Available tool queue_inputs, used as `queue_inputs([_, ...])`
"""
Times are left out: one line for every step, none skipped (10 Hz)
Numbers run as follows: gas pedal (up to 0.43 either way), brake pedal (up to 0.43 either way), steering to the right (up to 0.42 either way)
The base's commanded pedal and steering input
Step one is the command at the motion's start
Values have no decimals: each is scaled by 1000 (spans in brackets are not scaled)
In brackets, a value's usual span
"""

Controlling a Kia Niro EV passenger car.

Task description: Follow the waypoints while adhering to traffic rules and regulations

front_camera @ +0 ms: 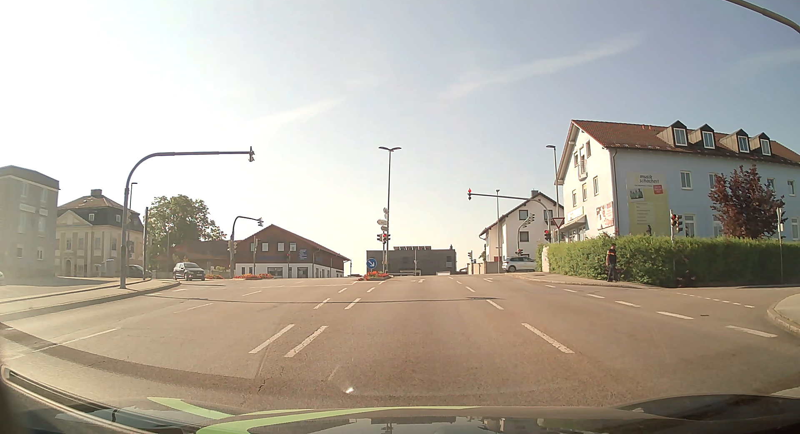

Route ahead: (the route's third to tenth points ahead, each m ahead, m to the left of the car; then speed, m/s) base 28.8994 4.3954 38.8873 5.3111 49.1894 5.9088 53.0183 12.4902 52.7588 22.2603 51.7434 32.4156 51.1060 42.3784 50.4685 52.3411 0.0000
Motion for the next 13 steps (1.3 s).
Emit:
queue_inputs([0, 311, -14])
queue_inputs([0, 311, -15])
queue_inputs([0, 311, -15])
queue_inputs([0, 311, -15])
queue_inputs([0, 311, -15])
queue_inputs([0, 311, -14])
queue_inputs([0, 311, -15])
queue_inputs([0, 311, -15])
queue_inputs([0, 311, -14])
queue_inputs([0, 311, -15])
queue_inputs([0, 311, -15])
queue_inputs([0, 311, -15])
queue_inputs([0, 311, -15])
